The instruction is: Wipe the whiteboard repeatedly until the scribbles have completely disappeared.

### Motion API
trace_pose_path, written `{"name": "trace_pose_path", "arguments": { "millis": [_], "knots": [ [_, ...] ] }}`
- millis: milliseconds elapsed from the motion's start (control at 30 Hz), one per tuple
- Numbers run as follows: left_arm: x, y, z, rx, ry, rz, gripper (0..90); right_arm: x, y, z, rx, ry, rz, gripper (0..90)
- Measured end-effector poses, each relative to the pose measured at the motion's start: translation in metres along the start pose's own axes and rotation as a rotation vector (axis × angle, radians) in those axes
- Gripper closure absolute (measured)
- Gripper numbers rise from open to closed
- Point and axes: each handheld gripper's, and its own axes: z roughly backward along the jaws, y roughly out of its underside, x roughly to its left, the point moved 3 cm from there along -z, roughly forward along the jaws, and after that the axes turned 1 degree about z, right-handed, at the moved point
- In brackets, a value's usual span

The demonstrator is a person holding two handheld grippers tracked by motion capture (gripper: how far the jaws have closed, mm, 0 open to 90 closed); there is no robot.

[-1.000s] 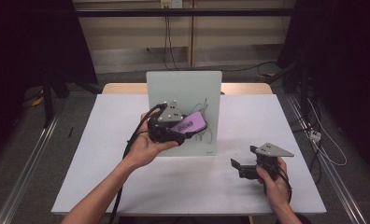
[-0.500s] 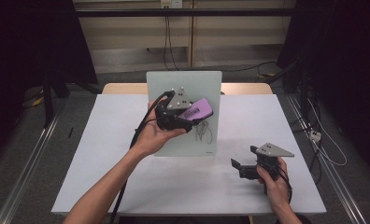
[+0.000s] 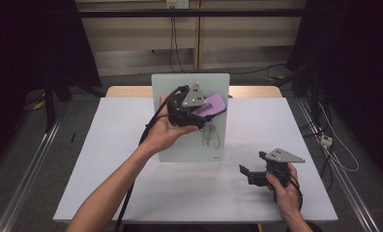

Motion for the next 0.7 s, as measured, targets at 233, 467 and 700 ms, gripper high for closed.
{"name": "trace_pose_path", "arguments": {
  "millis": [233,467,700],
  "knots": [
    [0.0021,0.0030,-0.0041,0.008,-0.010,-0.008,40.7,0.0002,0.0001,-0.0005,0.001,-0.006,0.002,7.3],
    [-0.0014,0.0023,-0.0079,0.018,-0.018,-0.016,40.9,0.0005,0.0002,-0.0002,0.003,-0.006,0.004,7.3],
    [-0.0008,0.0009,-0.0089,0.011,-0.013,-0.025,40.9,0.0006,0.0003,-0.0010,0.004,-0.010,0.006,7.3]
  ]
}}
